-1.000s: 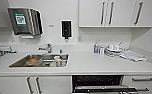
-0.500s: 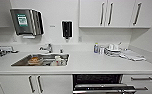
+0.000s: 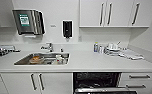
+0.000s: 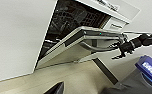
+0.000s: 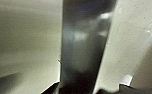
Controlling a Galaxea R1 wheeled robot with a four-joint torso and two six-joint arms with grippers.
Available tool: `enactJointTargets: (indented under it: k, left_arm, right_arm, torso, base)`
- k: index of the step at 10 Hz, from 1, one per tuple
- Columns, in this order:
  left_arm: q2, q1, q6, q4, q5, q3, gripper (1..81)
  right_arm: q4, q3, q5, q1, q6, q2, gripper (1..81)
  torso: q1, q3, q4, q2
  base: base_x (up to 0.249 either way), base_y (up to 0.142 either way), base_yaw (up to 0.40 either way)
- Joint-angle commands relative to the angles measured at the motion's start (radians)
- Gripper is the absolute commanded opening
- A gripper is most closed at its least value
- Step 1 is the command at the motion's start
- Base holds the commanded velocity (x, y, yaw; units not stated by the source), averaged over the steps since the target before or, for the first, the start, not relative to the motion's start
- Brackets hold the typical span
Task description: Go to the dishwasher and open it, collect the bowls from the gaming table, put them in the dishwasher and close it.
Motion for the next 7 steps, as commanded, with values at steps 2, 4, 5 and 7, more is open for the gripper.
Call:
enactJointTargets:
  k: [2,4,5,7]
  left_arm:
    - [-0.035,-0.080,0.006,0.016,0.001,0.020,81.1]
    - [-0.033,-0.080,0.006,0.016,0.007,0.021,81.1]
    - [-0.032,-0.080,0.006,0.016,0.010,0.021,81.1]
    - [-0.032,-0.080,0.006,0.016,0.015,0.021,81.1]
  right_arm:
    - [0.015,0.000,-0.084,0.102,0.017,-0.039,81.1]
    - [0.015,0.000,-0.085,0.099,0.015,-0.041,81.1]
    - [0.013,0.000,-0.084,0.094,0.014,-0.041,81.1]
    - [0.004,-0.005,-0.084,0.085,0.009,-0.036,81.1]
  torso:
    - [0.000,0.000,0.000,0.000]
    - [0.001,-0.001,0.000,0.000]
    - [0.001,-0.001,0.000,0.000]
    - [0.001,-0.001,0.000,0.000]
  base:
    - [-0.064,0.000,0.000]
    - [-0.064,0.000,0.000]
    - [-0.064,0.000,0.000]
    - [-0.064,0.000,0.000]
